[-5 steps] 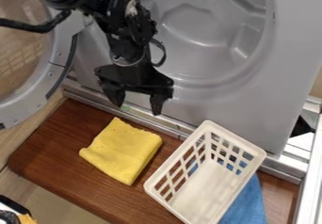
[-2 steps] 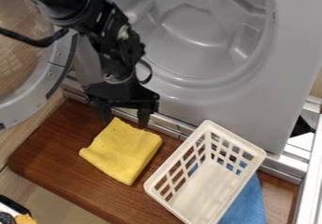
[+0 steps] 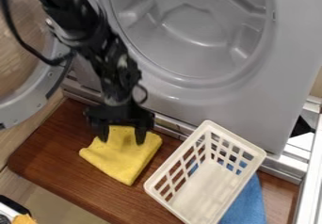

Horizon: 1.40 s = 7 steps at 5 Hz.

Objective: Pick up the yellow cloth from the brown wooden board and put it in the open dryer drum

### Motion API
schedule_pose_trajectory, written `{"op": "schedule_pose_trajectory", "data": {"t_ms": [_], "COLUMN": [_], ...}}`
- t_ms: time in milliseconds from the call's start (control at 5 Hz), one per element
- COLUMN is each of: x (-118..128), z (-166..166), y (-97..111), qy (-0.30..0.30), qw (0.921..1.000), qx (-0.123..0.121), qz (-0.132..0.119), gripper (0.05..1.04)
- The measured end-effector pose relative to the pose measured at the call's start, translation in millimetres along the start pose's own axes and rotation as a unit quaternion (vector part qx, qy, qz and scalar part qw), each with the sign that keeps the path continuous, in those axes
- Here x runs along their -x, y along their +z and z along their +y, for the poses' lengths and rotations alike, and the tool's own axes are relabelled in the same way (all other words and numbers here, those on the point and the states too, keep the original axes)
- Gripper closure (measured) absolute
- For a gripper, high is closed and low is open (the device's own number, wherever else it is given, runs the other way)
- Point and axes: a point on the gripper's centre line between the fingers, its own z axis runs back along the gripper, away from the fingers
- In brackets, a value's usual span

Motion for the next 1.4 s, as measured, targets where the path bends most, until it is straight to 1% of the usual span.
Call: {"op": "schedule_pose_trajectory", "data": {"t_ms": [200,400,600,800,1000,1200,1400], "x": [6,9,8,5,5,7,8], "z": [1,-3,-2,-6,-8,-5,-2], "y": [-20,-33,-36,-37,-38,-36,-28], "qy": [-0.002,0.009,0.012,0.001,0.005,0.003,-0.001], "qw": [0.9998,0.9998,0.9995,0.9993,0.9995,0.9996,0.9993], "qx": [-0.018,-0.016,-0.029,-0.036,-0.030,-0.029,-0.036], "qz": [0.010,0.004,0.003,-0.005,-0.002,0.004,0.005], "gripper": [0.083,0.083,0.133,0.403,0.681,0.891,0.998]}}
